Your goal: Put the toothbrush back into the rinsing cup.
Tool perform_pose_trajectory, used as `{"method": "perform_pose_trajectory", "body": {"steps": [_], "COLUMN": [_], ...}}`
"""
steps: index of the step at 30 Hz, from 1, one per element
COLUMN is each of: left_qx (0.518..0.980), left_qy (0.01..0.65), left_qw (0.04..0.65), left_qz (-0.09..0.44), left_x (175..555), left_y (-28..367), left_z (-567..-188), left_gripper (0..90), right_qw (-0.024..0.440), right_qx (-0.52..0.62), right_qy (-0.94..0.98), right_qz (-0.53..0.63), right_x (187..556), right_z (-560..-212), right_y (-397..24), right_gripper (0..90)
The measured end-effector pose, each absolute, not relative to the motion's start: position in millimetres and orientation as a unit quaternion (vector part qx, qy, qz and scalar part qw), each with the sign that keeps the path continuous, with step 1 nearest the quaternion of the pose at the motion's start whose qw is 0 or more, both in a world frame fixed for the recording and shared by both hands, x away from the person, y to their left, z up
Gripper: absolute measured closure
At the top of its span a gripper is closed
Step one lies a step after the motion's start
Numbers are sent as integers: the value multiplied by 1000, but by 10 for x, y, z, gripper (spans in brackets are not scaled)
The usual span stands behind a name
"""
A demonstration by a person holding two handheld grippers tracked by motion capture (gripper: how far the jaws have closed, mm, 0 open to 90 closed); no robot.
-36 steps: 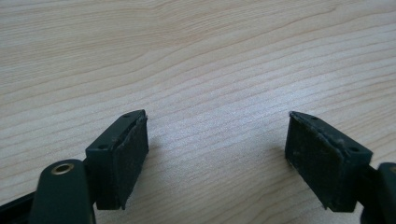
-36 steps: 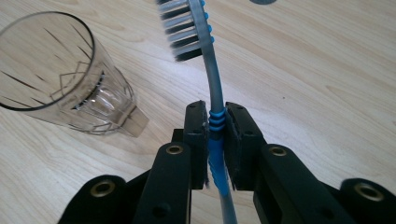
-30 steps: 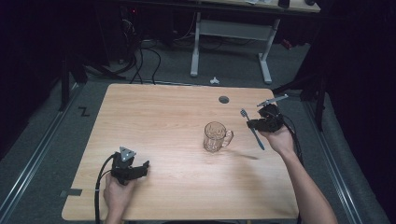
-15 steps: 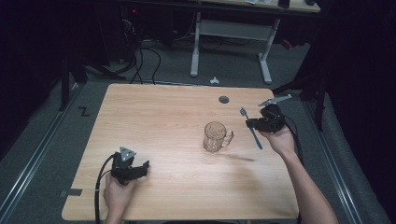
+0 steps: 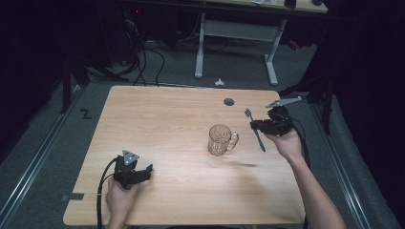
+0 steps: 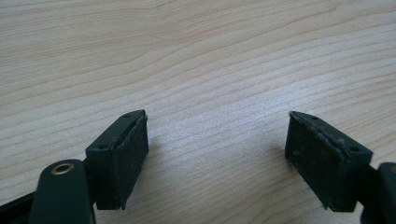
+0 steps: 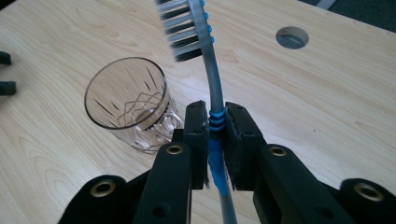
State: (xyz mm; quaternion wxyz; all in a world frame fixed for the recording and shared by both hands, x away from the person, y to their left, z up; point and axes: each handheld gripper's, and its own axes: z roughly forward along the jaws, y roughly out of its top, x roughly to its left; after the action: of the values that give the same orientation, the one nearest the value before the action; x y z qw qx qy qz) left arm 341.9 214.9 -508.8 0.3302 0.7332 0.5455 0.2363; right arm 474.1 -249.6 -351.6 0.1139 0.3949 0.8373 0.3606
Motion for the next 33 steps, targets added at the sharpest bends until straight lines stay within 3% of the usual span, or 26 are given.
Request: {"method": "perform_pose_trajectory", "body": {"steps": [33], "left_qx": [733], "left_qy": [545], "left_qw": [330], "left_qz": [236], "left_x": [3419], "left_y": [2149], "left_z": [-5088], "left_gripper": [220], "right_qw": [102], "right_qx": [354], "right_qy": [828], "right_qz": [423], "right_x": [4609], "right_z": [-3301], "right_y": [-2286], "right_gripper": [802]}}
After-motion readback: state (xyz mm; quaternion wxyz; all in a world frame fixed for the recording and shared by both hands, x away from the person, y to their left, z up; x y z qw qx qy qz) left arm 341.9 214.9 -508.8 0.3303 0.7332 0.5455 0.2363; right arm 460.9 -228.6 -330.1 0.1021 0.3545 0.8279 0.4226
